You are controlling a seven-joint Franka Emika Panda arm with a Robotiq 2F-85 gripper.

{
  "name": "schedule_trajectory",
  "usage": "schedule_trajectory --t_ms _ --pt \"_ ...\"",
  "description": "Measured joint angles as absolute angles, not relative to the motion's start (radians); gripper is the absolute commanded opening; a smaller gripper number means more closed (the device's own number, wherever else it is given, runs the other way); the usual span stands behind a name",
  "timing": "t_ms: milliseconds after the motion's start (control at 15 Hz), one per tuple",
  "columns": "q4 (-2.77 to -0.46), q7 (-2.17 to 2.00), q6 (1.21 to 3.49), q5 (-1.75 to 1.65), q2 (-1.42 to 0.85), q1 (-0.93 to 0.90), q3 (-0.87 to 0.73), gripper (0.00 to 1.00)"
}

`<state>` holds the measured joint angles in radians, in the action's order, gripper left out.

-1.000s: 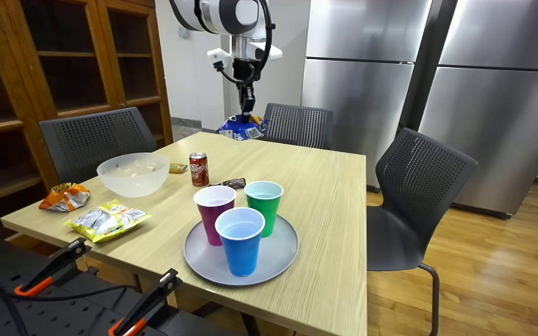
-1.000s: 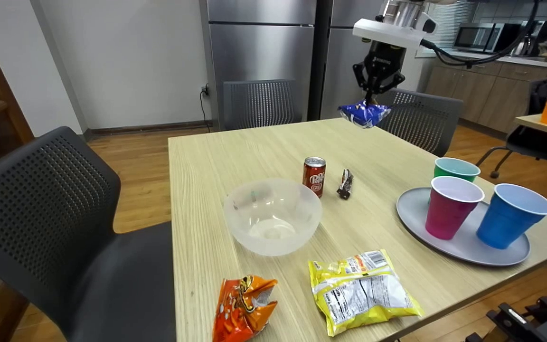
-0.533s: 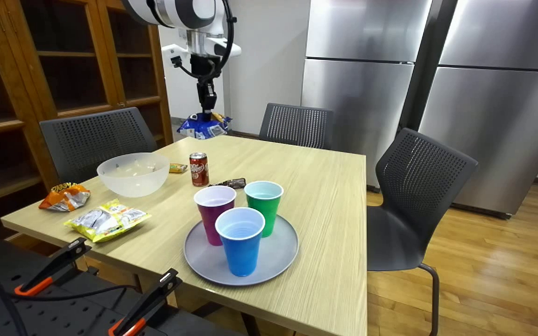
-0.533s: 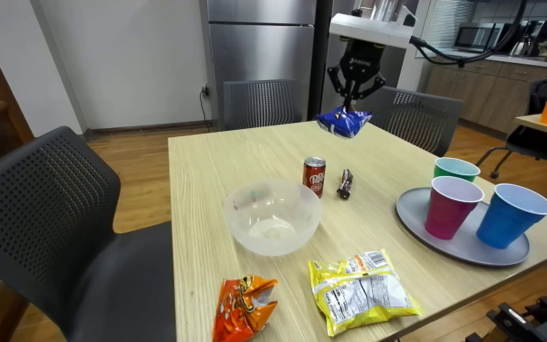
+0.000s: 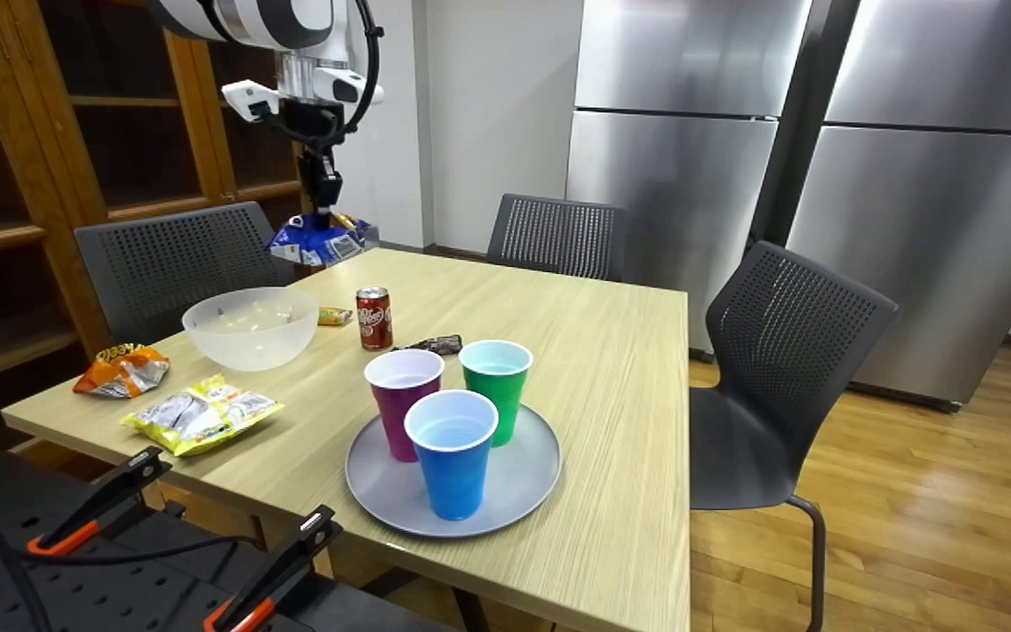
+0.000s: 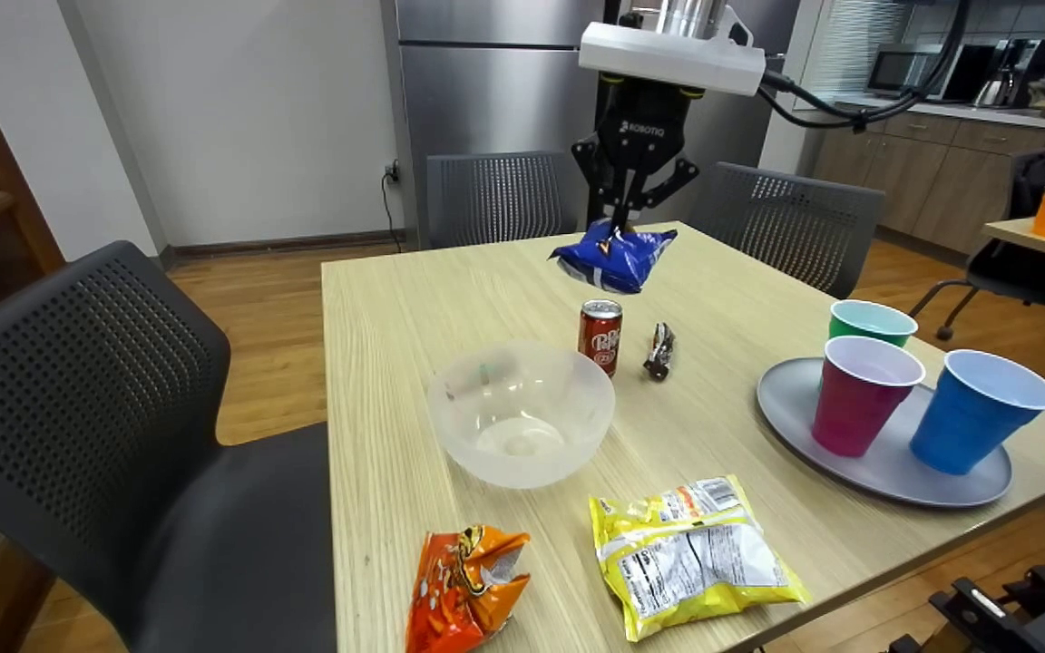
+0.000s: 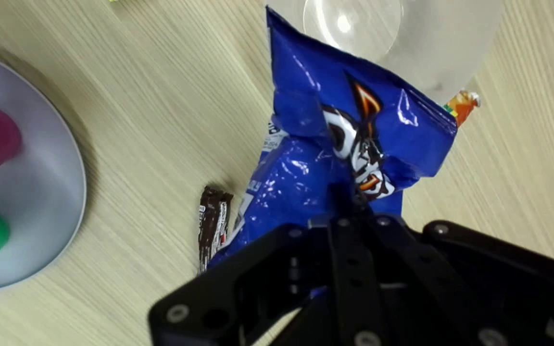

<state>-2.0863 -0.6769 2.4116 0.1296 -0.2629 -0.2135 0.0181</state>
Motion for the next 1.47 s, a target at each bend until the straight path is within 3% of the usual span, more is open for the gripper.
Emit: schedule_trajectory --t_ms 867,1467 --pt "-2.117 -0.686 2.406 0.024 -0.345 -0.333 0.094 0.0" --pt "-1.965 -0.724 2.388 -0.016 -0.528 -0.388 0.088 0.0"
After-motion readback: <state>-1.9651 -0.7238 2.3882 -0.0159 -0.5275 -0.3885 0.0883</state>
